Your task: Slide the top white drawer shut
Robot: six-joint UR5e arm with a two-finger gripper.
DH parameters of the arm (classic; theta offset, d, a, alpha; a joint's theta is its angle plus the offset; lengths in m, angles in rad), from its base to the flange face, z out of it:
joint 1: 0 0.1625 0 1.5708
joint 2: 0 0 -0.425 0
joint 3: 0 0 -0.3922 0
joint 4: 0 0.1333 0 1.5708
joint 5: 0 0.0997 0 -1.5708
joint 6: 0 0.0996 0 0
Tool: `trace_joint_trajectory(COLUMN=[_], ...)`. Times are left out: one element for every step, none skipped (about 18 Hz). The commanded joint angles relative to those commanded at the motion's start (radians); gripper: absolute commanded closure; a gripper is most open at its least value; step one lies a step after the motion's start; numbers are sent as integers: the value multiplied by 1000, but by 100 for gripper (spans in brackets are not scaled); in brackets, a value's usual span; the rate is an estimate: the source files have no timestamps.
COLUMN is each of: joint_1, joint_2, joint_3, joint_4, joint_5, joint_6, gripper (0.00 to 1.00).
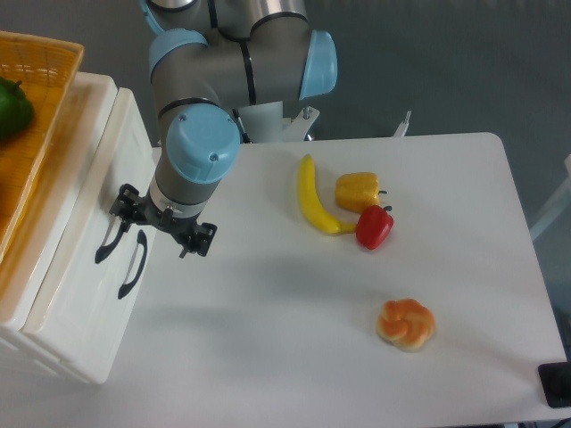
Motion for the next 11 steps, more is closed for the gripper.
trace_joint_trajectory(joint_1=[3, 8, 14, 28, 46, 57, 69, 83, 100, 112, 126], joint_2=[0, 0, 0, 0, 5, 8, 8, 8, 8, 5, 6], joint_3=[0, 2, 3, 9, 11, 14, 17, 17, 21, 29, 31], joint_4=[0, 2, 3, 3, 3, 5, 8, 12, 15, 15, 15], joint_5=[2, 5, 8, 8, 8, 11, 14, 20, 31, 46, 69], joint_6=[0, 0, 2, 3, 6, 9, 11, 12, 15, 20, 37], gripper=[0, 0, 0, 0, 0, 0, 0, 0, 0, 0, 0])
